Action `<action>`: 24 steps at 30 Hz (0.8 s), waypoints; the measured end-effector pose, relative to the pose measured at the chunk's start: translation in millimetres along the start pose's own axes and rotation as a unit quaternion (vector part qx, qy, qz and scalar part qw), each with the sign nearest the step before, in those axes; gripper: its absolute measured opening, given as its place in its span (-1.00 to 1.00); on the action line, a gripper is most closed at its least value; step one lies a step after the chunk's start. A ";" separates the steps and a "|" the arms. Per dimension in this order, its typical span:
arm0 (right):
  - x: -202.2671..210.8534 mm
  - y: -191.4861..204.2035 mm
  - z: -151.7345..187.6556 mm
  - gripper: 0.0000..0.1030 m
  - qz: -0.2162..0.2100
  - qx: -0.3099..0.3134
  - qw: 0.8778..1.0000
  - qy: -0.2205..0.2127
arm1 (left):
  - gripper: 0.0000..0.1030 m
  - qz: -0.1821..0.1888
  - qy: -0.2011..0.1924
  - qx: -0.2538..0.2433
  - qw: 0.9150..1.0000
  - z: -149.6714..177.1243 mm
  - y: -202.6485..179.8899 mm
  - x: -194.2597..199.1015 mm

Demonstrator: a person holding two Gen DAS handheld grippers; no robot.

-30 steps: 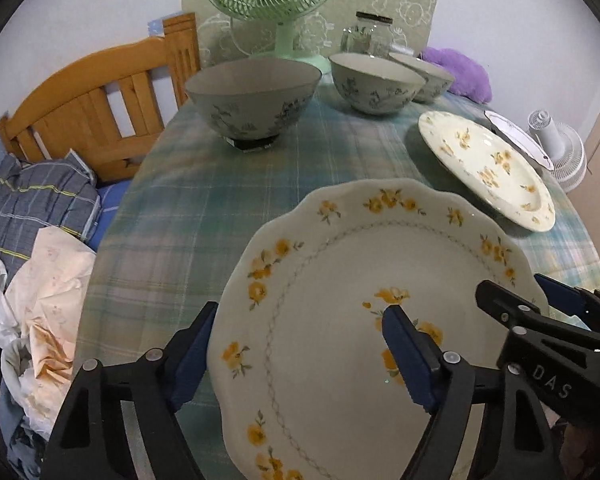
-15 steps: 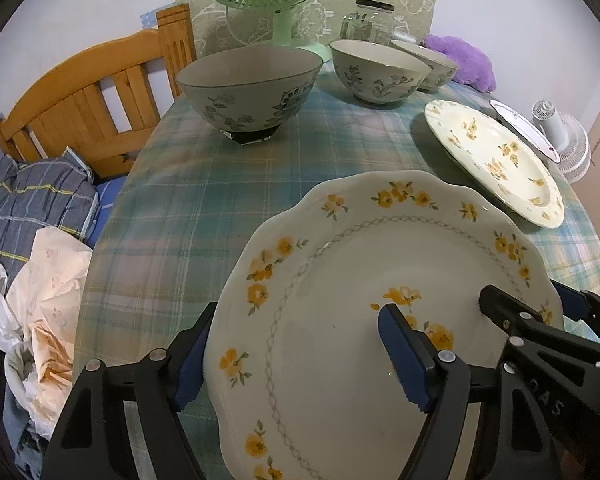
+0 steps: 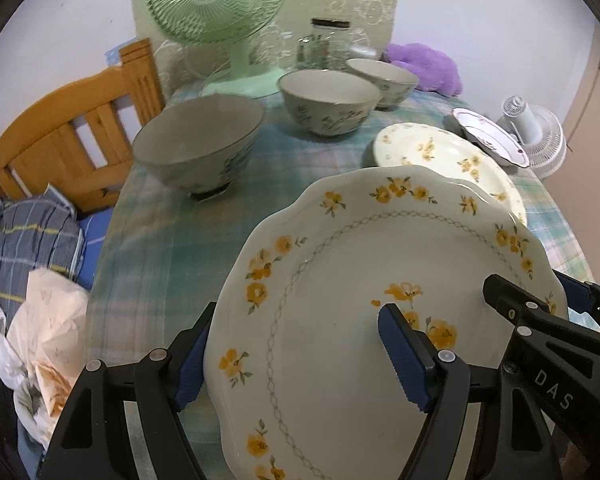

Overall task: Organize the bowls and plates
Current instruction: 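Lift the scalloped plate with both grippers and carry it past the beaded plate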

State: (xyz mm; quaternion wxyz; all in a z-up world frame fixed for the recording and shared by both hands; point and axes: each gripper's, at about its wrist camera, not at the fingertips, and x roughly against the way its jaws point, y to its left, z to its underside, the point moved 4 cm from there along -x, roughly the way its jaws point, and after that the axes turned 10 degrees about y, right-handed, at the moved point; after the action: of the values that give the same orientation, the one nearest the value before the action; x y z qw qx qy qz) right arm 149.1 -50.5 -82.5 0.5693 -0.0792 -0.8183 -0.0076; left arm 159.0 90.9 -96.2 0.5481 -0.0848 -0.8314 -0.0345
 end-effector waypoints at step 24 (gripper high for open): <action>-9.2 -138.0 -27.7 0.22 -0.003 0.003 1.000 -0.011 | 0.52 -0.008 -0.010 0.003 1.000 -34.2 -132.1 -13.6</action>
State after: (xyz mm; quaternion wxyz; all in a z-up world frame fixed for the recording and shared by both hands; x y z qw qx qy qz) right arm 158.9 -190.7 -70.6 0.5609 -0.0751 -0.8245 -0.0058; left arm 171.6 -45.5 -90.3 0.5395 -0.0765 -0.8377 -0.0356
